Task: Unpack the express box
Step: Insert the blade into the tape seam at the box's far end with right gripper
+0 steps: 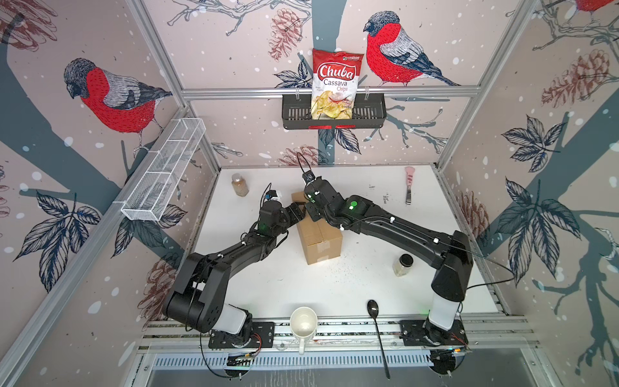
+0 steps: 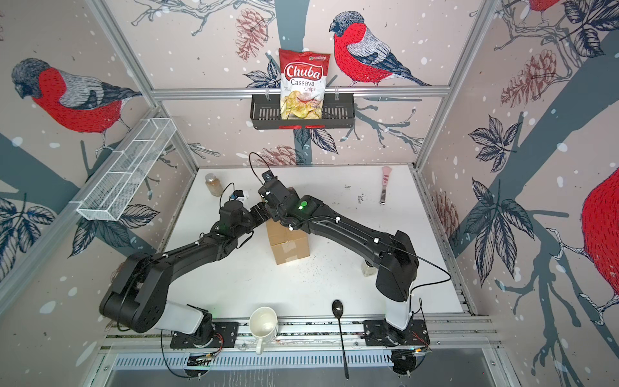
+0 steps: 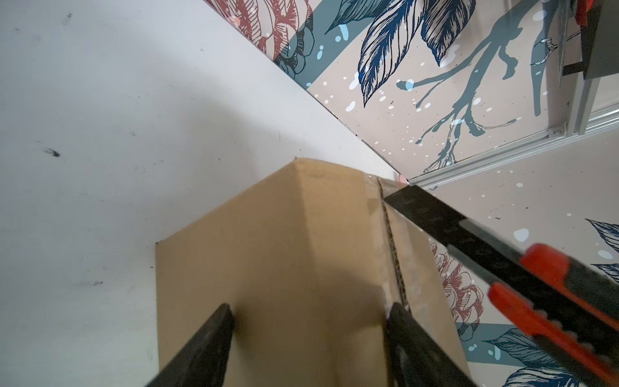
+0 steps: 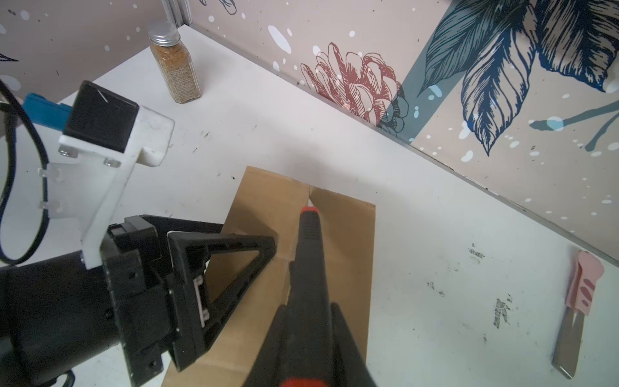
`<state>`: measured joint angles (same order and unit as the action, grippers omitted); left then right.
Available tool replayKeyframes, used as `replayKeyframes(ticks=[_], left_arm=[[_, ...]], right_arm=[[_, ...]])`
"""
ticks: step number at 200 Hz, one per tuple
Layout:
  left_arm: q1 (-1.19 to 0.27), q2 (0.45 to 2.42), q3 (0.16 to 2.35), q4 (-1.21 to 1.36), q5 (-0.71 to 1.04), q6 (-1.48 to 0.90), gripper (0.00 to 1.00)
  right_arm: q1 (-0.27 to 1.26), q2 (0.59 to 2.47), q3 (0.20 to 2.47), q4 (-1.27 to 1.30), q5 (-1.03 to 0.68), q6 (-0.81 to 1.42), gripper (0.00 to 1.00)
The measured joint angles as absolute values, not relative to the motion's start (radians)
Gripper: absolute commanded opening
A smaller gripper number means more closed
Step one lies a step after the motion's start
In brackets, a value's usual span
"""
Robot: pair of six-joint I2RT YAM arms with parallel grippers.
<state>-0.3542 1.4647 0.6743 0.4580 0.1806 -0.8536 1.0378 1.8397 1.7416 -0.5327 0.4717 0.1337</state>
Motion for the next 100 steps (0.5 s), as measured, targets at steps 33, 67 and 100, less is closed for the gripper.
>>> replayKeyframes(ticks=[33,67,100], left_arm=[[-0.356,1.466,0.676,0.455,0.176,-0.865,0.71],[-0.359,1.470,0.679,0.455,0.171,-0.882,0.71],[-0.362,1.471,0.680,0.456,0.158,-0.889,0.70]], right_arm=[[1.050,1.840,1.742,-0.544,0.495,0.137,0.00],[1.060,1.840,1.743,-0.554,0.515,0.139,0.00],[1.073,1.840,1.743,-0.567,0.529,0.157,0.00]])
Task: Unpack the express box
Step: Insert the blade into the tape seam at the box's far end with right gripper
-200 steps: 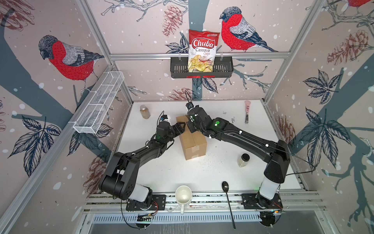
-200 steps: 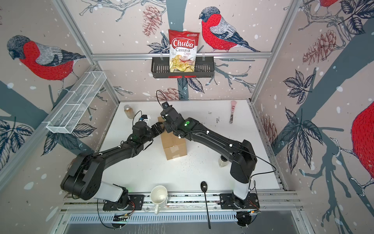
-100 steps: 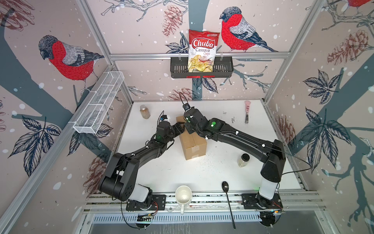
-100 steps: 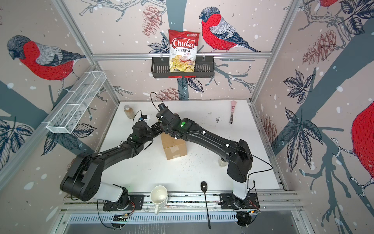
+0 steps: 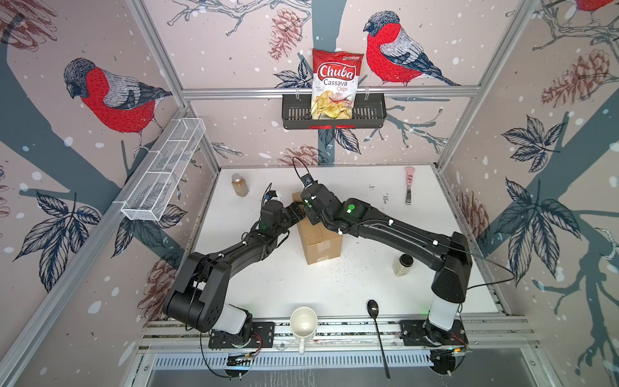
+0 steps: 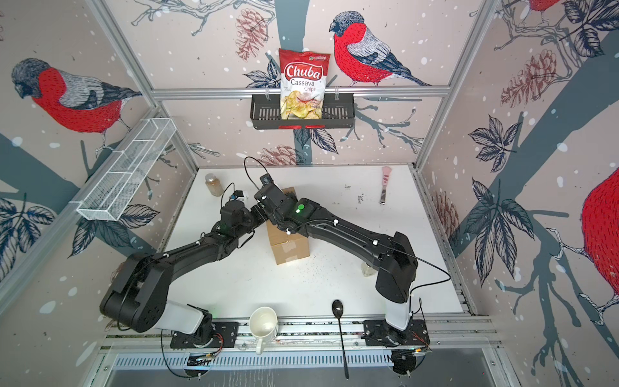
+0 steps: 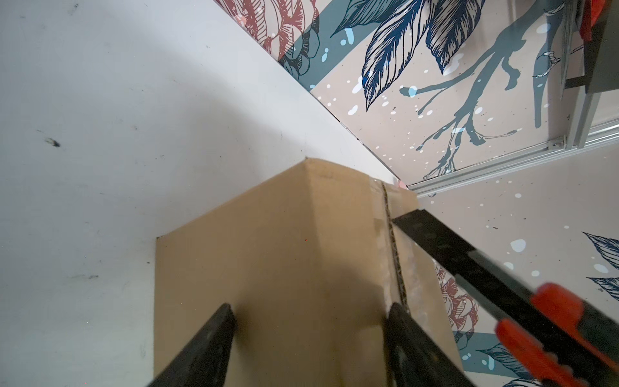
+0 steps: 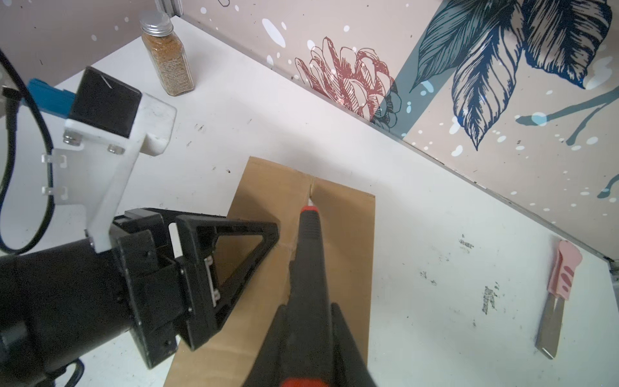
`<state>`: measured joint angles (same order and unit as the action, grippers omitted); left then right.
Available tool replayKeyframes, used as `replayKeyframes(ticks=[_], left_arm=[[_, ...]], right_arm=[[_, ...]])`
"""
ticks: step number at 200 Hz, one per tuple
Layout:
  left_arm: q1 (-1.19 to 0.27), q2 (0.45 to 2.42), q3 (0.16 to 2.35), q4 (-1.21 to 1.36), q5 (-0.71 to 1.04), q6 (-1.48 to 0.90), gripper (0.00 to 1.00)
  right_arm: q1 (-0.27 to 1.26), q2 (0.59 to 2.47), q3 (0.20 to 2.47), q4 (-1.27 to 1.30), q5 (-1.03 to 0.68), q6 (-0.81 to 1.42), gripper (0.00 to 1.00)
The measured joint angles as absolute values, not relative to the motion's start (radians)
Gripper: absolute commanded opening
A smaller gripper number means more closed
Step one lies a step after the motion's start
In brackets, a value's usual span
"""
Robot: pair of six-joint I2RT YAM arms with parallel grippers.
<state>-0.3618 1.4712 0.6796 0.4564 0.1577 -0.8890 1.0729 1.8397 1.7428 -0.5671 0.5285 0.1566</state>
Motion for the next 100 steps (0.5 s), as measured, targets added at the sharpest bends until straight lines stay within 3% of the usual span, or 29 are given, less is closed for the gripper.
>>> replayKeyframes(ticks=[100], left_arm=[[-0.363,1.473,0.672,0.473,0.152,-0.906,0.70]], right_arm=[[1.081,1.839,1.736,-0.565,0.538,0.186,0.00]])
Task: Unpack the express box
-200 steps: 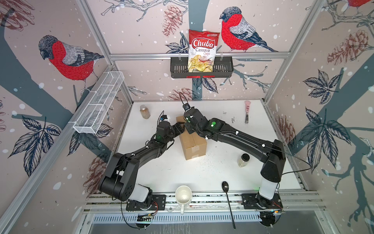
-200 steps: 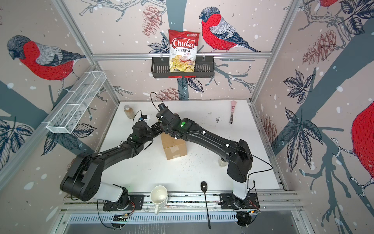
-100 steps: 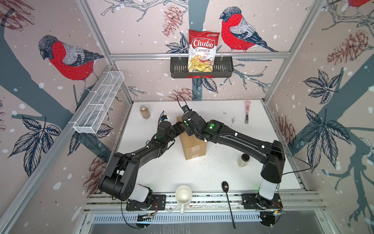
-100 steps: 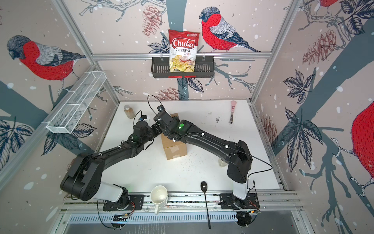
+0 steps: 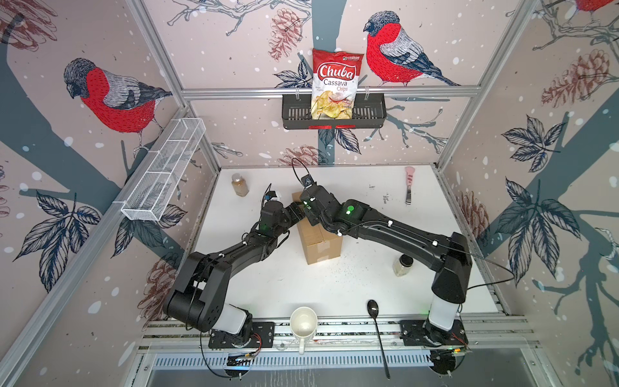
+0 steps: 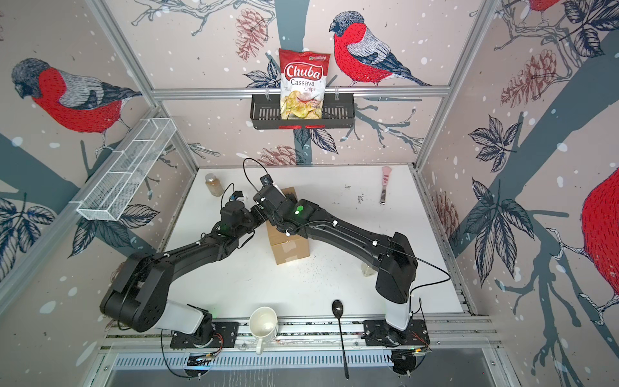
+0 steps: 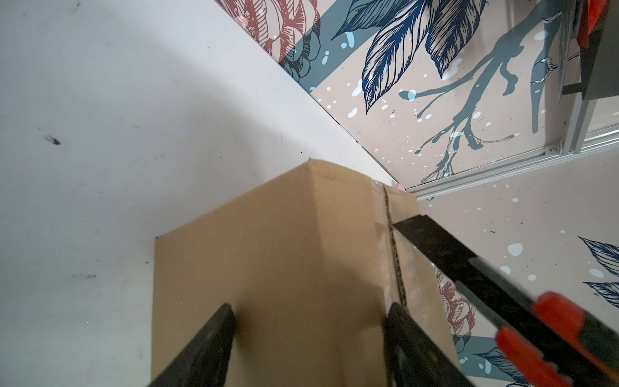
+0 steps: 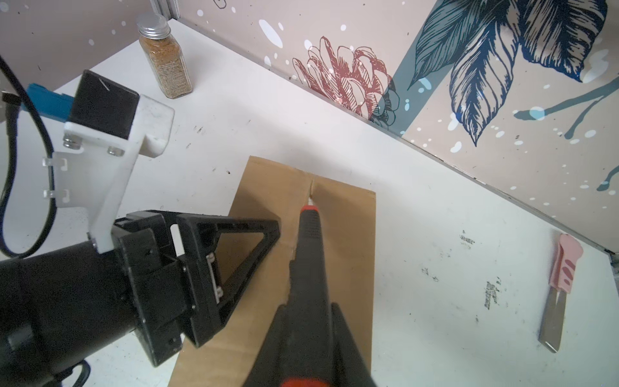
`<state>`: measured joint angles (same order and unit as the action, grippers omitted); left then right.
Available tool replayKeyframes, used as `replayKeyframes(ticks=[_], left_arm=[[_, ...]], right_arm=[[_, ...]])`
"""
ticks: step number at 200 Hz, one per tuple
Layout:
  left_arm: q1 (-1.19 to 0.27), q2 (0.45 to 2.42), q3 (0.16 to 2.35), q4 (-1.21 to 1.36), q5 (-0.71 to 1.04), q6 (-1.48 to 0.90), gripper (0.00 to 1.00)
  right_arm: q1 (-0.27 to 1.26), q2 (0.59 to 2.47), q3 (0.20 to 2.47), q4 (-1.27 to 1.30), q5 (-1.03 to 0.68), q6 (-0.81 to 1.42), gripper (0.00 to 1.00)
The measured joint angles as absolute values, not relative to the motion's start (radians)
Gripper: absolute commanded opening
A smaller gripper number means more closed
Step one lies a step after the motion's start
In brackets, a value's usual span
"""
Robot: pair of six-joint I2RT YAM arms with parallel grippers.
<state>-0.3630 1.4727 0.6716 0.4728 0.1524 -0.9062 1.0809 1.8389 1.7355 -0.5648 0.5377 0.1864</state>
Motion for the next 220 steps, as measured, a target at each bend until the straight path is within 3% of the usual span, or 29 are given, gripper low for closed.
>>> replayKeyframes(ticks=[220], left_arm=[[-0.368,1.487,0.660,0.516,0.141,-0.942,0.68]], right_arm=[[1.097,1.813,1.696,-0.566,0.541,0.261,0.00]])
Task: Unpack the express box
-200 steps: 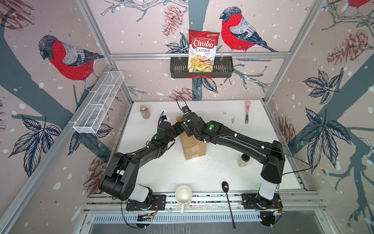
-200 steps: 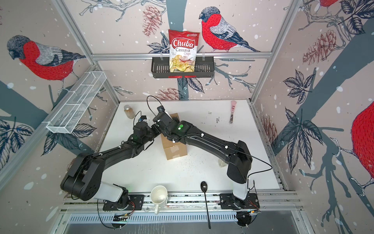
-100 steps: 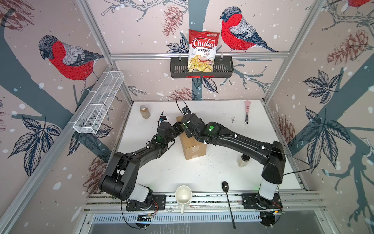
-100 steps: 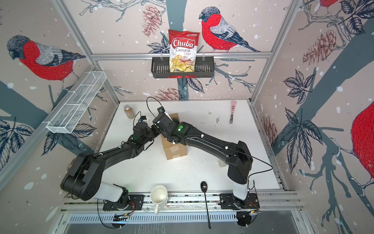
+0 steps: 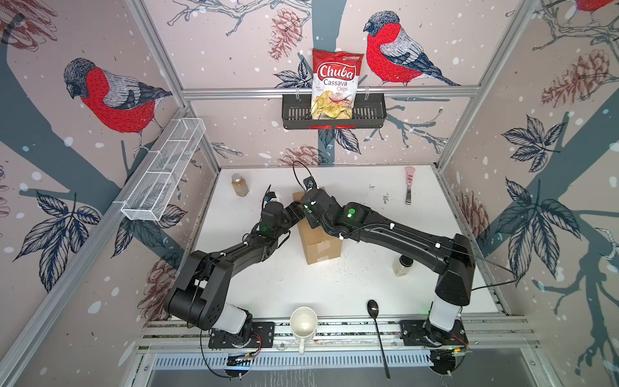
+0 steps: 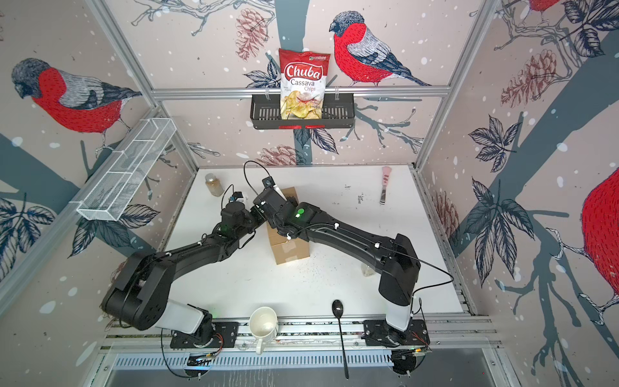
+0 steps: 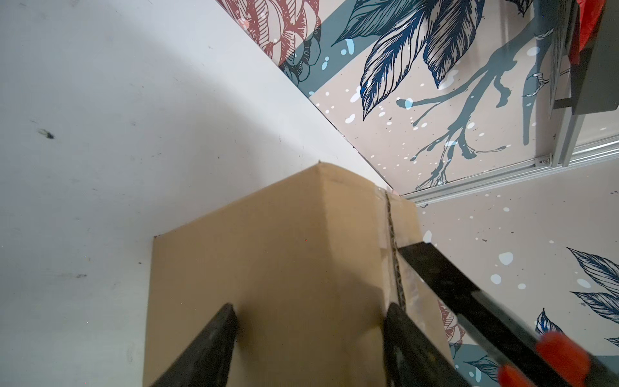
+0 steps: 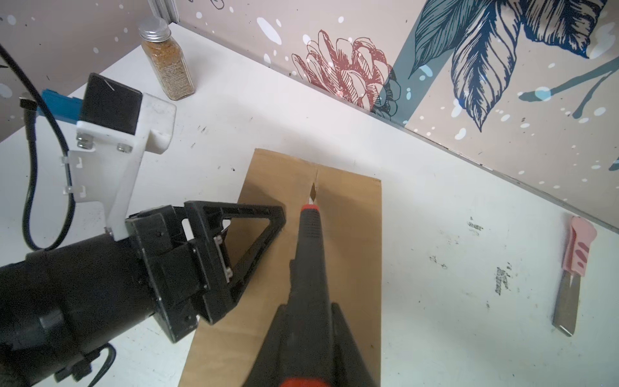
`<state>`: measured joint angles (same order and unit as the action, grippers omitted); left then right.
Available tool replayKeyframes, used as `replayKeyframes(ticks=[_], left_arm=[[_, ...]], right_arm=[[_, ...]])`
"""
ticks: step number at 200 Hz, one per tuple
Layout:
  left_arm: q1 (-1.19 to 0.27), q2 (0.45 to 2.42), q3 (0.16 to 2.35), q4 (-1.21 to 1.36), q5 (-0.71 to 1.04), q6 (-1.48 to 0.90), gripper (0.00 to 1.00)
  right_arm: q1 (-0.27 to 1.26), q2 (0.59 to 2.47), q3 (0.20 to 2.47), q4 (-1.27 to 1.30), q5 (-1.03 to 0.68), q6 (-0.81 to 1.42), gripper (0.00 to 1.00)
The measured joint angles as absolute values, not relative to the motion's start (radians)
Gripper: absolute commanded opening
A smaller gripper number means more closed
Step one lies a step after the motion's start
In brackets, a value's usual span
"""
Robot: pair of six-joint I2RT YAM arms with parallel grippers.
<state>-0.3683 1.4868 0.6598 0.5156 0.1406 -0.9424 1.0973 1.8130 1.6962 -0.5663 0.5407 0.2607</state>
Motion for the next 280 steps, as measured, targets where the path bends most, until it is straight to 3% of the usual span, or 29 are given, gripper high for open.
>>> replayKeyframes(ticks=[280], left_arm=[[-0.373,1.502,0.659,0.542,0.130,-0.979,0.67]], right_arm=[[1.097,1.758,1.618,-0.545,0.519,0.339,0.00]])
